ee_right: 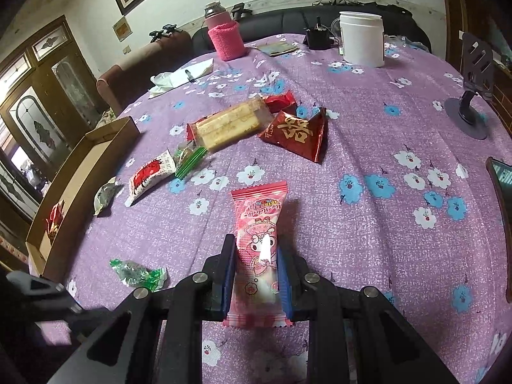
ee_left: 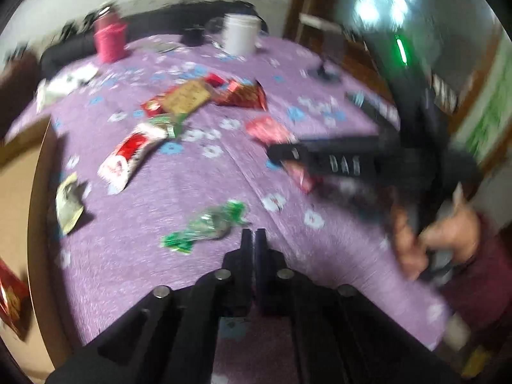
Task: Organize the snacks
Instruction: 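Grasp the small red candy with the left tool while the right tool holds the pink wrapper, then drop the red candy from the left tool and the pink wrapper from the right tool into the tray, then grasp the green-wrapped candy with the left tool while the right tool grasps the white-red packet, then carry both candies to the tray and open both tools to release them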
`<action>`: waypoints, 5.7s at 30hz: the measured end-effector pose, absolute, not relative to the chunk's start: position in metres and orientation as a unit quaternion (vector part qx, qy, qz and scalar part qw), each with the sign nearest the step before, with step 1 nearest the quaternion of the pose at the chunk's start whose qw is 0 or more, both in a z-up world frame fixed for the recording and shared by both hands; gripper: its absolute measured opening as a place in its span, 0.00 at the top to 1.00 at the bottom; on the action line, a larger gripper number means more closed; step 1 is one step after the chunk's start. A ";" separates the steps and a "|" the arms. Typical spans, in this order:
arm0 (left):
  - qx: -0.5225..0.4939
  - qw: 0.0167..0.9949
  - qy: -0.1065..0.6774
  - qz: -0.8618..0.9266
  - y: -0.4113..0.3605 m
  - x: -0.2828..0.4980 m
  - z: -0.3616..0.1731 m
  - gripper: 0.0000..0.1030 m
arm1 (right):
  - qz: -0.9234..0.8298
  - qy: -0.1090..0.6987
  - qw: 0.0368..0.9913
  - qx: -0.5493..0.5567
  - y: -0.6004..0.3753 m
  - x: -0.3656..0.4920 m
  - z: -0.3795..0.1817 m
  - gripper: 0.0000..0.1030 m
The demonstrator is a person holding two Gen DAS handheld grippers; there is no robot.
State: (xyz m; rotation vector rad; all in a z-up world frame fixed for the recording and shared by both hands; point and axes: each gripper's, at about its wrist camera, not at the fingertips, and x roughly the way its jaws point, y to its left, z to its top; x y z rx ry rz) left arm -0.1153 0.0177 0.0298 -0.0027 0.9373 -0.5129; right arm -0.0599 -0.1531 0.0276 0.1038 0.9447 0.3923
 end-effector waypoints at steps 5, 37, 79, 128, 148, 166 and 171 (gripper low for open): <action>-0.051 0.866 0.426 -0.257 0.046 -0.127 0.046 0.31 | 0.179 0.451 0.873 0.049 -0.152 -0.061 0.027 0.76; -0.111 0.911 0.382 -0.112 0.198 -0.129 0.097 0.81 | 0.254 0.409 0.873 0.084 -0.101 -0.078 0.098 0.75; -0.184 0.912 0.365 -0.045 0.259 -0.110 0.112 0.27 | 0.259 0.439 0.858 0.066 -0.041 -0.039 0.099 0.43; 0.122 0.854 0.446 -0.239 0.001 -0.093 0.017 0.44 | 0.173 0.476 0.861 0.041 -0.164 -0.069 0.037 0.38; 0.069 0.859 0.458 -0.219 0.004 -0.093 0.011 0.82 | 0.097 0.512 0.838 0.161 -0.181 -0.086 0.032 0.33; -0.050 0.894 0.407 -0.179 0.090 -0.142 0.053 0.82 | 0.048 0.490 0.870 -0.012 -0.094 -0.068 0.029 0.59; -0.087 0.904 0.388 -0.159 0.128 -0.153 0.066 0.82 | 0.107 0.491 0.862 0.062 -0.112 -0.077 0.035 0.62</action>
